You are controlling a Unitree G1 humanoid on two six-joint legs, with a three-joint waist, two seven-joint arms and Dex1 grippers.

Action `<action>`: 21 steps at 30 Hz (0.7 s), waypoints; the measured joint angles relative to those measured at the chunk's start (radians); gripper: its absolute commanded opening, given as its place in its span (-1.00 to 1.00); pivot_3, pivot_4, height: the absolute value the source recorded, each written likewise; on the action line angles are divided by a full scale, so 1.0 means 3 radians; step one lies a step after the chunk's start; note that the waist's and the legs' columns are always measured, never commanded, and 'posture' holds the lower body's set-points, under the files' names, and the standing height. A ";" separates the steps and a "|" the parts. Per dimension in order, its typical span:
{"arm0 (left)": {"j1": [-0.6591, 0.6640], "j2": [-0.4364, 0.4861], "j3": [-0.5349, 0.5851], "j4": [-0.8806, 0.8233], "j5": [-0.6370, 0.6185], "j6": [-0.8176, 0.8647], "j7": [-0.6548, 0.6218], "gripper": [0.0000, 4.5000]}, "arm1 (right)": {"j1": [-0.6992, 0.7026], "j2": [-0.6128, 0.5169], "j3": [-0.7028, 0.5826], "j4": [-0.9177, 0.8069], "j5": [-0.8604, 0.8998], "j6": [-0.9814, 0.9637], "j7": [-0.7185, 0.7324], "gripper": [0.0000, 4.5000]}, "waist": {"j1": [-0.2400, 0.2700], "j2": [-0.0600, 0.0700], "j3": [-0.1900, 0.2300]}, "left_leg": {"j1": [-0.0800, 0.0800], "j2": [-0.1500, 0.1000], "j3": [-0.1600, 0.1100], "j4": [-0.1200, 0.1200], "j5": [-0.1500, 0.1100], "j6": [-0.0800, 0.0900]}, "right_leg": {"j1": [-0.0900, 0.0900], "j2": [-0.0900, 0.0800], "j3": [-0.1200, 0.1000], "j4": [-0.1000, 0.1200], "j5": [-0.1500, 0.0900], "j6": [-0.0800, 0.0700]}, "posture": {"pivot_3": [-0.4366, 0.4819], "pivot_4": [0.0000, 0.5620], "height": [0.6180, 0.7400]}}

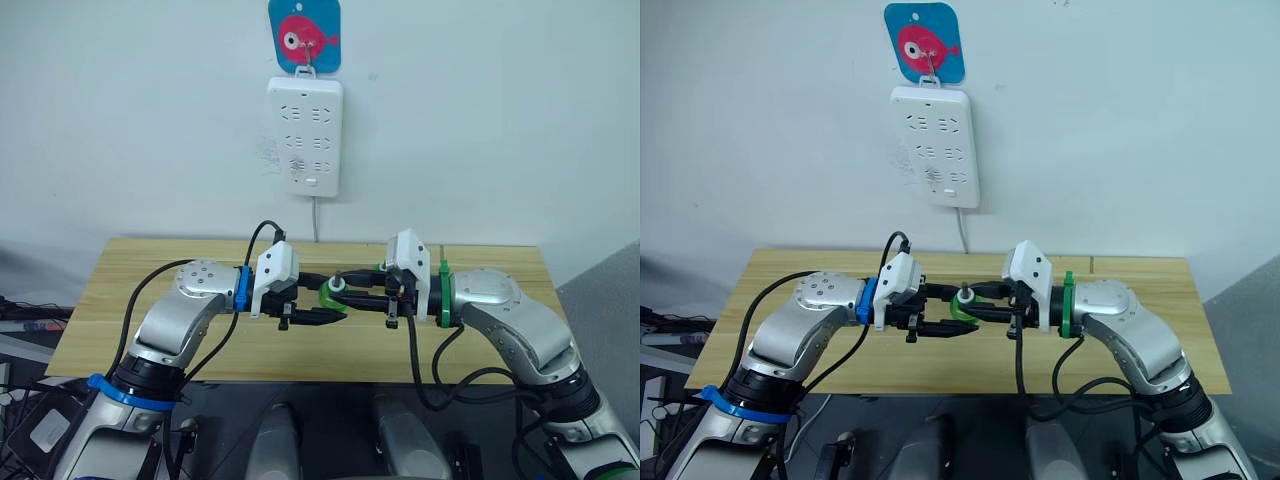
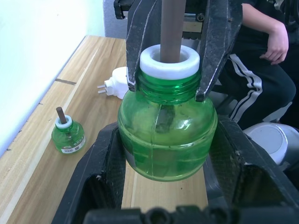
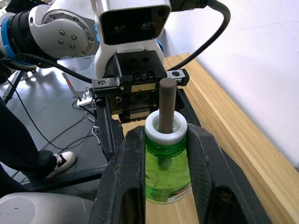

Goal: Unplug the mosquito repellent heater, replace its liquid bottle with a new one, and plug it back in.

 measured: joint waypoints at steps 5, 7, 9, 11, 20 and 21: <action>0.0014 -0.0067 0.0009 -0.0011 0.0005 -0.0052 0.0060 0.01 | -0.0002 -0.0035 -0.0057 0.0000 0.0019 -0.0021 0.0057 -0.63 | -0.0002 -0.0001 -0.0001 | 0.0000 0.0000 0.0000 0.0000 0.0000 0.0000 | 0.0000 0.0000 0.0000 0.0000 0.0000 0.0000 | -0.37 -0.36 0.75; 0.0010 -0.0097 0.0009 -0.0024 0.0001 -0.0045 0.0100 0.01 | -0.0004 -0.0054 -0.0091 -0.0001 0.0046 -0.0016 0.0072 -0.63 | -0.0008 -0.0002 -0.0002 | 0.0000 0.0000 0.0000 0.0001 0.0000 0.0000 | 0.0000 0.0000 0.0000 0.0001 0.0001 0.0000 | -0.37 -0.36 0.75; -0.0015 -0.0140 0.0010 -0.0023 -0.0005 -0.0005 0.0125 0.34 | -0.0004 -0.0067 -0.0149 -0.0001 0.0088 0.0018 0.0080 -0.63 | -0.0009 -0.0002 -0.0002 | 0.0000 0.0000 0.0000 0.0001 0.0000 0.0000 | 0.0000 0.0000 0.0000 0.0002 0.0001 0.0000 | -0.37 -0.36 0.75; -0.0053 -0.0147 0.0010 -0.0019 -0.0022 -0.0008 0.0138 0.59 | -0.0003 -0.0067 -0.0206 -0.0002 0.0154 0.0068 0.0069 -0.63 | -0.0016 -0.0002 -0.0003 | 0.0000 0.0000 0.0000 0.0002 0.0000 0.0000 | 0.0000 0.0000 0.0000 0.0003 0.0001 -0.0001 | -0.38 -0.36 0.75; 0.0169 -0.0356 0.0360 0.0259 -0.0571 0.0756 0.0435 0.87 | 0.0092 0.0168 -0.1304 -0.0017 0.1382 0.1008 -0.0638 -0.63 | -0.0039 -0.0004 -0.0005 | -0.0002 0.0001 -0.0005 0.0004 0.0000 0.0000 | 0.0001 0.0000 -0.0004 0.0009 0.0001 -0.0001 | -0.43 -0.36 0.75; 0.0161 -0.0425 0.0434 0.0234 -0.0726 0.0924 0.0517 0.87 | 0.0115 0.0247 -0.1422 -0.0017 0.1566 0.1092 -0.0794 -0.63 | -0.0038 -0.0005 -0.0005 | -0.0003 0.0000 -0.0007 0.0008 0.0000 0.0000 | 0.0001 0.0000 -0.0006 0.0010 0.0001 -0.0001 | -0.44 -0.36 0.75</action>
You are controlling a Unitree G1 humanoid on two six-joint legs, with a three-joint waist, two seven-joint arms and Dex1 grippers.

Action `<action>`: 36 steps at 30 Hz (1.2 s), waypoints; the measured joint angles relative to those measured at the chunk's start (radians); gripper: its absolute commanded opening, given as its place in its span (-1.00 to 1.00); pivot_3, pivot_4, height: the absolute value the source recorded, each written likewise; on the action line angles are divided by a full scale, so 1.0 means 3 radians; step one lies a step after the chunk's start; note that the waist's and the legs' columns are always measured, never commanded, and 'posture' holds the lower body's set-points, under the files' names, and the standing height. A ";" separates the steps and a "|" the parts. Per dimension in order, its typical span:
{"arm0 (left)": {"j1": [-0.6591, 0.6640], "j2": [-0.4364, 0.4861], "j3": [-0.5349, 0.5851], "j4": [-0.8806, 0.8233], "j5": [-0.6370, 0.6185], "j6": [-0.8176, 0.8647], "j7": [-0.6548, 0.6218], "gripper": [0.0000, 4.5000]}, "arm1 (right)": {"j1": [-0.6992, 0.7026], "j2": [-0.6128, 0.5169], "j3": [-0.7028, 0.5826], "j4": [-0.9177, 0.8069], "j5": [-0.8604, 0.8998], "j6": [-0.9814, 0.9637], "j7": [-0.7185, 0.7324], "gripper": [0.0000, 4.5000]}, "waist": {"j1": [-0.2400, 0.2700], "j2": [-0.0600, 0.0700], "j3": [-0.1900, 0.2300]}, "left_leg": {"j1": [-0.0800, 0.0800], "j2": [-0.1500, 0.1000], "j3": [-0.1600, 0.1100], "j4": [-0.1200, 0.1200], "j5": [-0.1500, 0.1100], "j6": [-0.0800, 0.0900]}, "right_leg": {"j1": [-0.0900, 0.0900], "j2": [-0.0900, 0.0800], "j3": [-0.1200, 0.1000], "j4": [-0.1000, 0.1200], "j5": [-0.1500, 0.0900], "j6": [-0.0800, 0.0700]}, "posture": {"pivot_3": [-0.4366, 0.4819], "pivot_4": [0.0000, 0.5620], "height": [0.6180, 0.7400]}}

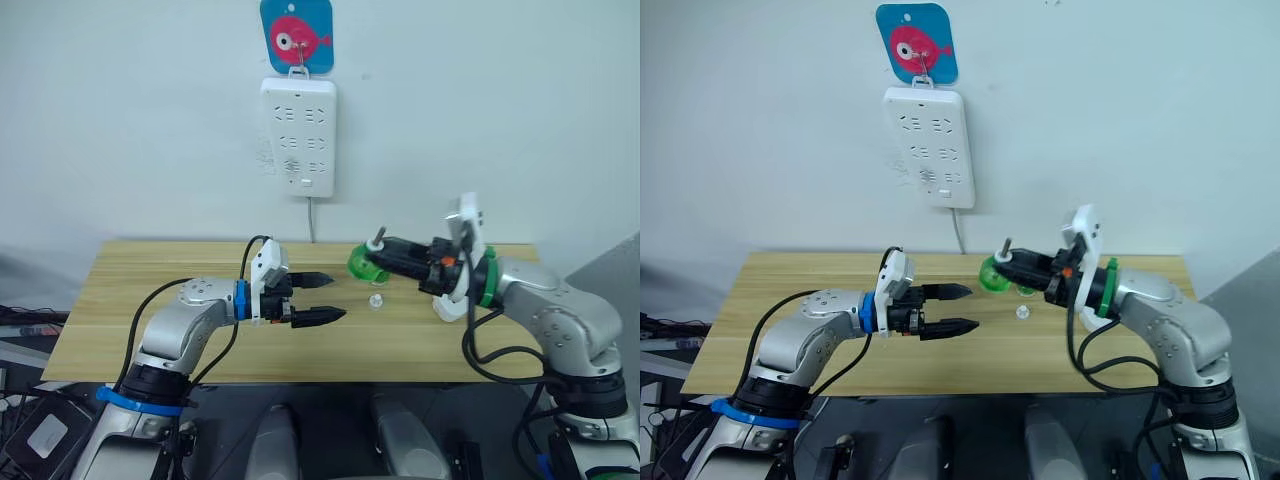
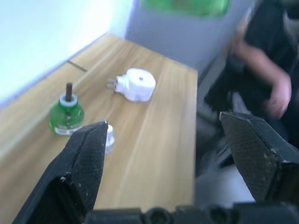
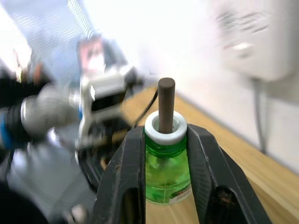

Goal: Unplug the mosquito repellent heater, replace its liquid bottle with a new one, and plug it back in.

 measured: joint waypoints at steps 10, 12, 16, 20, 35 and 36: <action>-0.0160 -0.0759 0.0839 -0.0219 -0.1650 0.1417 0.1279 0.87 | 0.0335 0.0613 -0.0422 -0.0001 0.1764 0.0144 -0.1742 -0.63 | -0.0066 -0.0001 -0.0002 | -0.0001 -0.0001 0.0002 0.0002 0.0000 0.0000 | 0.0001 0.0000 0.0004 -0.0001 0.0001 0.0002 | -0.45 -0.34 0.75; -0.0187 -0.0888 0.0911 -0.0222 -0.1845 0.1487 0.1532 0.87 | 0.0356 0.0624 -0.0415 -0.0002 0.2019 0.0064 -0.1961 -0.63 | -0.0077 -0.0001 -0.0002 | -0.0001 -0.0002 0.0002 0.0001 0.0000 0.0000 | 0.0001 0.0000 0.0004 0.0000 0.0001 0.0002 | -0.45 -0.34 0.75; -0.0249 -0.1118 0.0990 -0.0222 -0.2115 0.1475 0.1927 0.87 | 0.0386 0.0576 -0.0327 -0.0003 0.2409 -0.0109 -0.2263 -0.63 | -0.0081 -0.0001 -0.0002 | -0.0001 -0.0002 0.0002 0.0001 0.0000 0.0000 | 0.0001 0.0001 0.0004 -0.0001 0.0001 0.0002 | -0.46 -0.34 0.75; -0.0260 -0.1231 0.0989 -0.0226 -0.2258 0.1440 0.2152 0.87 | 0.0426 0.0463 -0.0227 -0.0036 0.2615 -0.0207 -0.2386 -0.63 | -0.0081 -0.0001 -0.0002 | -0.0001 -0.0002 0.0003 0.0001 0.0000 0.0000 | 0.0001 0.0001 0.0005 -0.0001 0.0001 0.0002 | -0.46 -0.34 0.75; -0.0250 -0.1284 0.0930 -0.0228 -0.2857 0.1402 0.2491 0.87 | 0.0431 0.0204 -0.0010 -0.0073 0.2957 -0.0547 -0.2487 -0.63 | -0.0080 -0.0001 -0.0003 | -0.0001 -0.0003 0.0004 0.0001 0.0000 0.0000 | 0.0001 0.0002 0.0007 -0.0002 -0.0001 0.0005 | -0.46 -0.34 0.75; -0.0232 -0.1282 0.0911 -0.0230 -0.2884 0.1400 0.2499 0.87 | 0.0431 0.0197 0.0002 -0.0073 0.2969 -0.0560 -0.2488 -0.63 | -0.0080 -0.0001 -0.0003 | -0.0001 -0.0003 0.0004 0.0001 0.0000 0.0000 | 0.0001 0.0002 0.0007 -0.0002 -0.0001 0.0005 | -0.46 -0.34 0.75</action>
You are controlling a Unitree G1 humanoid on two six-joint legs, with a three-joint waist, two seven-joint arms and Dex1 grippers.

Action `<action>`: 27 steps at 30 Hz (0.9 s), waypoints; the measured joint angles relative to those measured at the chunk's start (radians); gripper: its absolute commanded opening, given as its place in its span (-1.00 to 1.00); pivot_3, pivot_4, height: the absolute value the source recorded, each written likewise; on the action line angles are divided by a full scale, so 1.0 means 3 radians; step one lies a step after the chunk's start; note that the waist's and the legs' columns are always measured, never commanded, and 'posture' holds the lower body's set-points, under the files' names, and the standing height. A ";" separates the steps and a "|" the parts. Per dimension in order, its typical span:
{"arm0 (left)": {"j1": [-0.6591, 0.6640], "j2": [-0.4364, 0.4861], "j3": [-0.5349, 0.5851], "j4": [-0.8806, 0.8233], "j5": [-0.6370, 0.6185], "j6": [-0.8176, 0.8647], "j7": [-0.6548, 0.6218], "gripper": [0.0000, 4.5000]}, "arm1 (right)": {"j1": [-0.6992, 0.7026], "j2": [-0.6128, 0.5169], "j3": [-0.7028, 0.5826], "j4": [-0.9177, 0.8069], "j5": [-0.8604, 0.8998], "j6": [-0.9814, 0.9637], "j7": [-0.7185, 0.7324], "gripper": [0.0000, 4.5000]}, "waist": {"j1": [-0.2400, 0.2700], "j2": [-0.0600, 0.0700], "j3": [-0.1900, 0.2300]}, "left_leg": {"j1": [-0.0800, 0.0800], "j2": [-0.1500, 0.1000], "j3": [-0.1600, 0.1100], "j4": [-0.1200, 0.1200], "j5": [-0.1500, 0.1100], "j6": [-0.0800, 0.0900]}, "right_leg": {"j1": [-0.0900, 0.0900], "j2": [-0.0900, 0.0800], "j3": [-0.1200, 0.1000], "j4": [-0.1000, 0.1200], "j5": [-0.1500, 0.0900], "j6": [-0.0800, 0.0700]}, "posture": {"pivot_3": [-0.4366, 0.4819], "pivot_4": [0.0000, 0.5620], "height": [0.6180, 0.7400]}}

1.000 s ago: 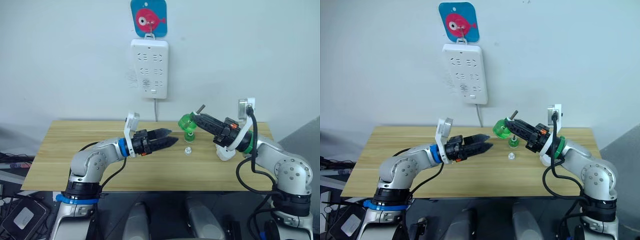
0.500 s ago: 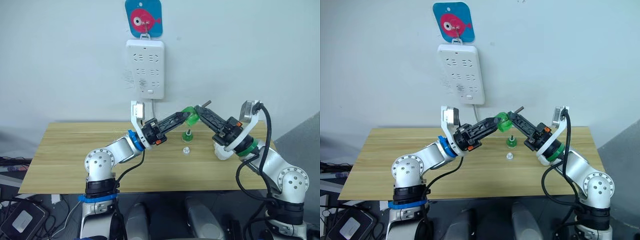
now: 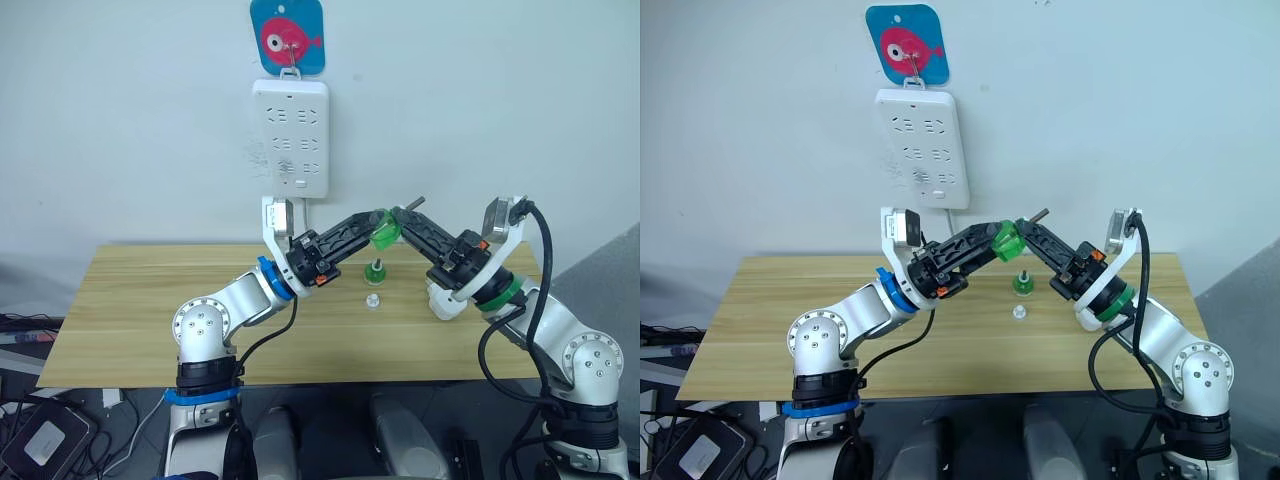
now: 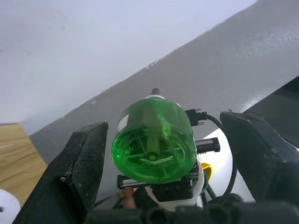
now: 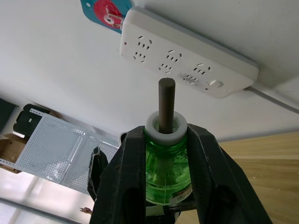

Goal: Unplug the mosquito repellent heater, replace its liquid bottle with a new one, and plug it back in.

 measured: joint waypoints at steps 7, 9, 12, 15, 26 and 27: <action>0.0056 0.0026 -0.0039 -0.0008 -0.0053 -0.0068 0.0054 0.62 | -0.0004 -0.0051 0.0073 0.0000 0.0053 -0.0077 -0.0004 -0.63 | 0.0001 0.0000 0.0000 | 0.0000 -0.0001 0.0000 0.0000 0.0000 0.0000 | 0.0000 0.0000 0.0001 -0.0001 0.0000 0.0000 | -0.45 -0.34 0.75; 0.0055 0.0031 -0.0043 -0.0008 -0.0053 -0.0091 0.0057 0.35 | -0.0005 -0.0077 0.0081 -0.0005 0.0057 -0.0091 -0.0004 -0.63 | 0.0002 0.0000 0.0000 | 0.0000 0.0000 0.0000 0.0000 0.0000 0.0000 | 0.0000 0.0000 0.0001 -0.0001 0.0000 0.0000 | -0.45 -0.34 0.75; 0.0049 0.0028 -0.0081 -0.0008 -0.0063 -0.0141 0.0055 0.00 | -0.0005 -0.0082 0.0098 -0.0015 0.0073 -0.0133 -0.0005 -0.63 | 0.0001 0.0000 0.0000 | 0.0000 0.0000 0.0001 0.0000 0.0000 0.0000 | 0.0000 0.0000 0.0001 -0.0001 0.0000 0.0000 | -0.45 -0.34 0.75; 0.0047 0.0034 -0.0105 -0.0008 -0.0067 -0.0148 0.0055 0.00 | -0.0005 -0.0098 0.0115 -0.0017 0.0082 -0.0154 -0.0004 -0.63 | 0.0001 0.0000 0.0000 | 0.0000 0.0000 0.0001 0.0000 0.0000 0.0000 | 0.0000 0.0000 0.0001 -0.0001 0.0000 0.0000 | -0.45 -0.33 0.75; 0.0086 0.0099 -0.0152 -0.0008 -0.0123 -0.0201 0.0056 0.00 | 0.0001 -0.0218 0.0192 -0.0031 0.0122 -0.0191 0.0010 -0.18 | 0.0002 0.0000 0.0000 | 0.0000 0.0000 0.0001 0.0000 0.0000 0.0000 | 0.0000 0.0000 0.0002 -0.0001 -0.0001 0.0001 | -0.45 -0.32 0.75; 0.0088 0.0131 -0.0159 -0.0008 -0.0123 -0.0199 0.0057 0.00 | 0.0015 -0.0229 0.0196 -0.0053 0.0121 -0.0189 0.0013 -0.02 | 0.0002 0.0000 0.0000 | 0.0000 0.0000 0.0001 0.0000 0.0000 0.0000 | 0.0000 0.0000 0.0002 -0.0001 -0.0001 0.0002 | -0.45 -0.31 0.75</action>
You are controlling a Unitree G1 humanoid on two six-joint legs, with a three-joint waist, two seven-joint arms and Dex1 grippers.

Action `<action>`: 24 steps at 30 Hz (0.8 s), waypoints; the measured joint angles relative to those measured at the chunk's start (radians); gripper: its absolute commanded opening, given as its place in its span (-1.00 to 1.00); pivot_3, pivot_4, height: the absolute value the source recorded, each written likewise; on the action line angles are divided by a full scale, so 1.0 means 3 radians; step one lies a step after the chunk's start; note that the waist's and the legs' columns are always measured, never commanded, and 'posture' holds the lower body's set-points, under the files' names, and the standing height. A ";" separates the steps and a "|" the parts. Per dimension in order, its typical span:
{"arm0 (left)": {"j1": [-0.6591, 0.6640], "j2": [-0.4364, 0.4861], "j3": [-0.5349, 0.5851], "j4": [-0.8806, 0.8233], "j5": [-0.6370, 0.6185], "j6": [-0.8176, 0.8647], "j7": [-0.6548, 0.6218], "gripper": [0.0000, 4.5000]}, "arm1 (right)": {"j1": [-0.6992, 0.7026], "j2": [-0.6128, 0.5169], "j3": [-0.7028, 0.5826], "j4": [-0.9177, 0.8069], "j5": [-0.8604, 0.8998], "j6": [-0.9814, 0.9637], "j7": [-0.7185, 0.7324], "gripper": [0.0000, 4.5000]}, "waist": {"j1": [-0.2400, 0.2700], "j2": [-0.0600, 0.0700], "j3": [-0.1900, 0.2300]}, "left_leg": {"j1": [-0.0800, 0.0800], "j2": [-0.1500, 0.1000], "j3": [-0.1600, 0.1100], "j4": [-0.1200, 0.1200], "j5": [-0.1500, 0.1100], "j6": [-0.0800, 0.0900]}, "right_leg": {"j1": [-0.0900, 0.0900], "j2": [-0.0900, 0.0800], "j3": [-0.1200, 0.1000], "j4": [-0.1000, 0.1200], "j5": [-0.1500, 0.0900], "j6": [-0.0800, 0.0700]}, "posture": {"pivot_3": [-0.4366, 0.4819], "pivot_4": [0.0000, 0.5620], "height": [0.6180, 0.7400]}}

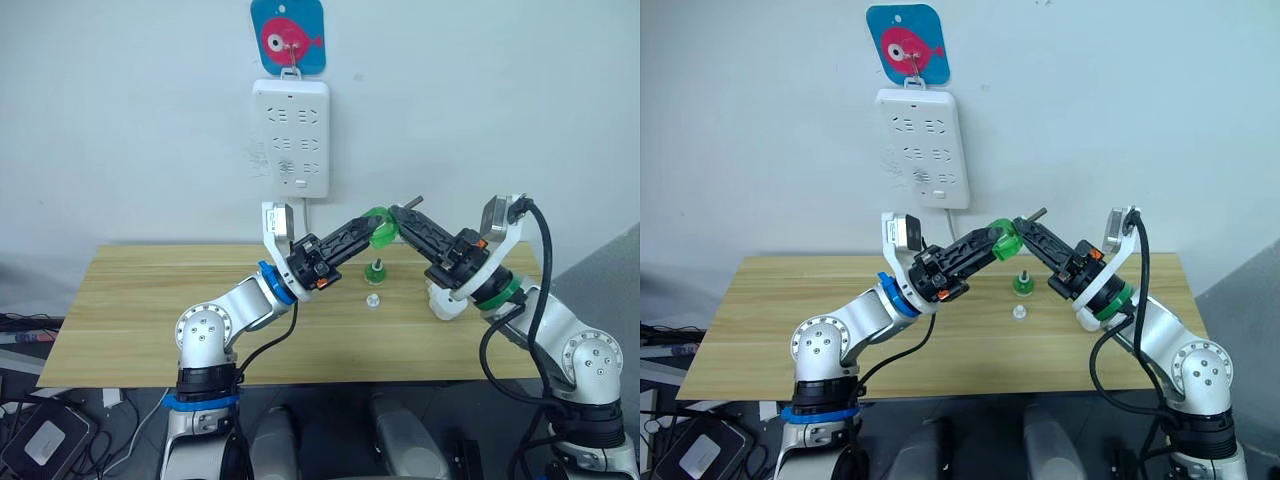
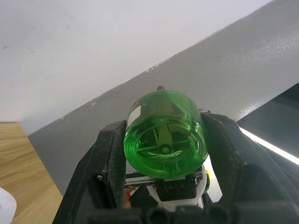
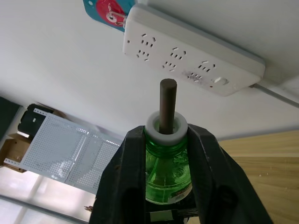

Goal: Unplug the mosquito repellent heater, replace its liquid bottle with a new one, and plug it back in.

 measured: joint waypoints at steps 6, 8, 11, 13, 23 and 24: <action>0.0099 0.0240 0.0009 -0.0016 0.0008 0.0002 -0.0028 0.00 | 0.0251 -0.0446 -0.0163 0.0099 -0.0317 0.0099 0.0179 0.94 | 0.0006 0.0000 0.0000 | 0.0000 -0.0001 0.0003 0.0000 0.0000 0.0000 | 0.0000 0.0000 0.0003 -0.0003 -0.0001 0.0002 | -0.46 -0.27 0.75; 0.0148 0.0378 0.0007 -0.0036 0.0071 0.0001 -0.0101 0.00 | 0.0376 -0.0781 -0.0229 0.0197 -0.0699 0.0169 0.0369 1.00 | 0.0008 0.0000 0.0000 | 0.0001 -0.0001 0.0005 0.0000 0.0000 0.0000 | 0.0000 0.0000 0.0005 -0.0004 -0.0003 0.0005 | -0.46 -0.24 0.75; 0.0269 0.0671 0.0002 -0.0104 0.0304 -0.0019 -0.0300 0.00 | 0.0500 -0.1335 -0.0108 0.0259 -0.1695 0.0168 0.0723 1.00 | 0.0008 0.0000 0.0000 | 0.0002 0.0000 0.0012 -0.0003 0.0000 0.0000 | -0.0006 0.0000 0.0010 -0.0005 -0.0006 0.0010 | -0.46 -0.22 0.75; 0.0340 0.0874 -0.0040 -0.0155 0.0537 -0.0032 -0.0506 0.00 | 0.0517 -0.1538 0.0057 0.0265 -0.2413 0.0094 0.0846 1.00 | -0.0001 0.0000 0.0000 | 0.0002 0.0003 0.0014 -0.0006 0.0000 0.0000 | -0.0011 0.0004 0.0012 -0.0005 -0.0006 0.0010 | -0.45 -0.19 0.75; 0.0616 0.1221 -0.0386 -0.0397 0.1560 -0.0484 -0.1173 0.00 | -0.0378 -0.1607 0.0831 0.0393 -0.3573 0.1299 0.0743 1.00 | 0.0017 -0.0008 0.0005 | 0.0001 0.0002 0.0023 -0.0011 0.0000 0.0000 | -0.0013 0.0000 0.0023 -0.0009 -0.0006 0.0010 | -0.39 -0.09 0.75; 0.0625 0.1216 -0.0424 -0.0401 0.1612 -0.0519 -0.1201 0.00 | -0.0453 -0.1546 0.0881 0.0482 -0.3620 0.1414 0.0742 1.00 | 0.0021 -0.0008 0.0007 | 0.0001 0.0002 0.0024 -0.0011 0.0000 0.0000 | -0.0014 0.0000 0.0023 -0.0009 -0.0006 0.0010 | -0.39 -0.09 0.75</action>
